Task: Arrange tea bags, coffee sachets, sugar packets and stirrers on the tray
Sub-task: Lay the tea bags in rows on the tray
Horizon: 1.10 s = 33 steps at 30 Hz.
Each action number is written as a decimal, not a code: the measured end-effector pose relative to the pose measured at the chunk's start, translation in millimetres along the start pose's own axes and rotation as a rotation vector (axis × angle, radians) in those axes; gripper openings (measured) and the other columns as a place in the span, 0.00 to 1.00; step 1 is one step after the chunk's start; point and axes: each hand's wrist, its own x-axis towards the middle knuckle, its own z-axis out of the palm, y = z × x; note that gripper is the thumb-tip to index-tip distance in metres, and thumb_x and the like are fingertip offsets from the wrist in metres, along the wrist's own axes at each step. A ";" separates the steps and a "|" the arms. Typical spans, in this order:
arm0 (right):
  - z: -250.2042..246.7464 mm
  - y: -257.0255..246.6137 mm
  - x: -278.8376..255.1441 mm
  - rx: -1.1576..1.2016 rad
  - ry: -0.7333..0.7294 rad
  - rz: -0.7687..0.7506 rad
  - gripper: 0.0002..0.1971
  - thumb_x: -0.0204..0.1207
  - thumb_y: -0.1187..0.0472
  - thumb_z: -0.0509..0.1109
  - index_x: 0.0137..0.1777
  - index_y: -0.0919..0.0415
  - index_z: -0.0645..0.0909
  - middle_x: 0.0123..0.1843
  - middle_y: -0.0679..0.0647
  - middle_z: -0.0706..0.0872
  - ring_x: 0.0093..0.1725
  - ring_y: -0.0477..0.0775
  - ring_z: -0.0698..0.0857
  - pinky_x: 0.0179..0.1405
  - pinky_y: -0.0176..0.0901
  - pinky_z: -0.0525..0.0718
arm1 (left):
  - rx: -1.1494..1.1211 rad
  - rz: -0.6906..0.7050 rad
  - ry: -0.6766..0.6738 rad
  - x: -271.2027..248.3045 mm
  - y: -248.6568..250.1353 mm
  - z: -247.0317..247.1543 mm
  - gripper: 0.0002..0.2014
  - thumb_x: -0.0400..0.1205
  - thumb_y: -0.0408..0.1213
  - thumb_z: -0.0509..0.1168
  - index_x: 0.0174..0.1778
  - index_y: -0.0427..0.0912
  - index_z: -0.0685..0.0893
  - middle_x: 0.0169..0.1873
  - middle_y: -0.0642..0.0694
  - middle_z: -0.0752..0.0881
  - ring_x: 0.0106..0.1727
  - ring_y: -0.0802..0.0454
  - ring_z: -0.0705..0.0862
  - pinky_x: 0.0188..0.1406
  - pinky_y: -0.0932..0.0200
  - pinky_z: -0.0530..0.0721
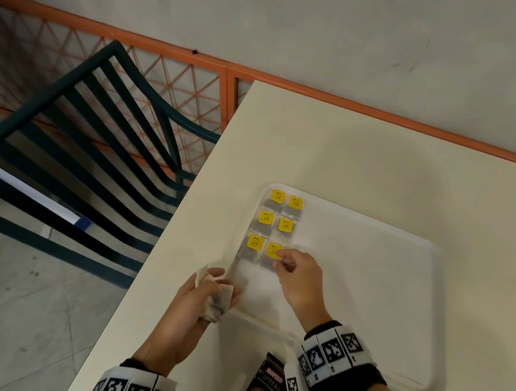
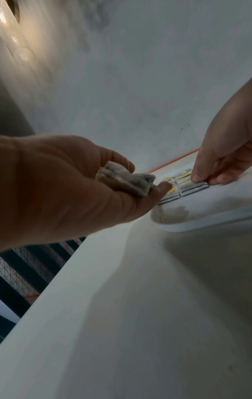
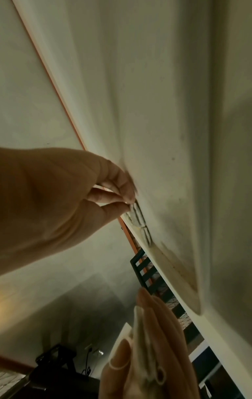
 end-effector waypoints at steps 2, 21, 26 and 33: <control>-2.7 -3.7 -3.4 -0.071 0.022 -0.040 0.09 0.75 0.64 0.70 0.54 0.62 0.84 0.52 0.59 0.81 0.43 0.51 0.81 0.53 0.37 0.78 | -0.023 0.011 -0.024 -0.2 -0.8 1.4 0.12 0.82 0.23 0.52 0.58 0.32 0.76 0.50 0.30 0.85 0.50 0.39 0.88 0.46 0.56 0.89; -8.1 -37.6 -61.0 0.311 -0.451 0.025 0.06 0.72 0.65 0.73 0.40 0.54 0.79 0.37 0.45 0.83 0.29 0.35 0.79 0.32 0.26 0.75 | 0.195 0.032 -0.101 -5.4 -1.9 6.0 0.11 0.78 0.38 0.61 0.54 0.39 0.81 0.44 0.32 0.81 0.48 0.38 0.80 0.41 0.57 0.78; -17.2 -35.2 -60.9 0.398 -0.418 0.094 0.06 0.73 0.69 0.70 0.41 0.59 0.77 0.36 0.51 0.82 0.33 0.46 0.79 0.26 0.29 0.76 | 0.235 0.031 -0.179 -10.0 1.8 7.4 0.13 0.79 0.35 0.59 0.57 0.34 0.79 0.51 0.32 0.85 0.55 0.38 0.84 0.55 0.53 0.85; -24.1 -28.8 -57.8 0.434 -0.248 0.087 0.10 0.75 0.70 0.68 0.44 0.51 0.79 0.44 0.52 0.84 0.45 0.50 0.82 0.52 0.49 0.84 | 0.264 -0.014 -0.108 -15.2 5.6 7.4 0.11 0.77 0.31 0.64 0.56 0.37 0.82 0.45 0.40 0.87 0.45 0.45 0.87 0.44 0.58 0.89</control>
